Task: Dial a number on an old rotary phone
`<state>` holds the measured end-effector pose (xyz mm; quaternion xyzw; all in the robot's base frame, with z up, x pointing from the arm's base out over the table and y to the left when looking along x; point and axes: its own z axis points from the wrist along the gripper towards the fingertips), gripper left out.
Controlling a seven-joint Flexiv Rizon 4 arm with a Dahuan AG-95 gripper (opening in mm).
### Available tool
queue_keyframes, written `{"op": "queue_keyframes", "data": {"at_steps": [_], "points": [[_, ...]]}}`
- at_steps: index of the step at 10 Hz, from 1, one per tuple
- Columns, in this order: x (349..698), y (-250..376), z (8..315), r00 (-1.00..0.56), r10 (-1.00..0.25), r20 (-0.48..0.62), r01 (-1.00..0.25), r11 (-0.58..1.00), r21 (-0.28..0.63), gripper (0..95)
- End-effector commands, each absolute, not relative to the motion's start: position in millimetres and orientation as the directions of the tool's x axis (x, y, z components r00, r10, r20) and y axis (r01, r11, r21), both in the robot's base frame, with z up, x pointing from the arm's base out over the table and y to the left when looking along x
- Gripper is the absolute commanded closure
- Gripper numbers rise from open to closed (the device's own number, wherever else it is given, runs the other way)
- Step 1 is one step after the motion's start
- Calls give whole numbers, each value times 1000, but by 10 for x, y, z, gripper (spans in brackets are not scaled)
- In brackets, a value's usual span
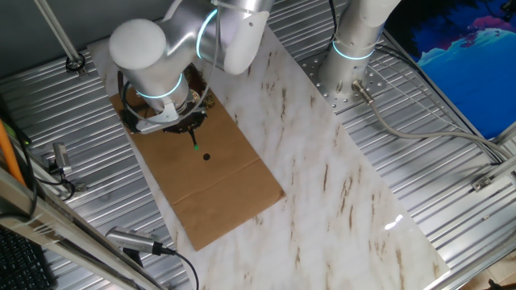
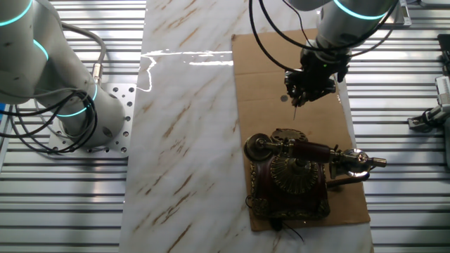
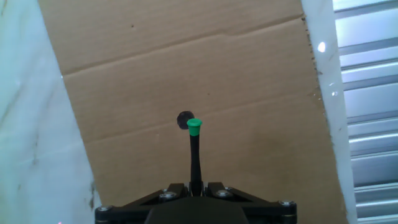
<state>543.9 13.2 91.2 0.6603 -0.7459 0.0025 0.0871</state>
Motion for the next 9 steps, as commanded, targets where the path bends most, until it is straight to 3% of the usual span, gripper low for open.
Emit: {"op": "queue_keyframes", "data": {"at_steps": [1, 9], "points": [[5431, 130, 911, -116, -984, 133, -986, 130, 103, 950], [5431, 130, 911, -208, -973, 100, -975, 214, 51, 950]]}}
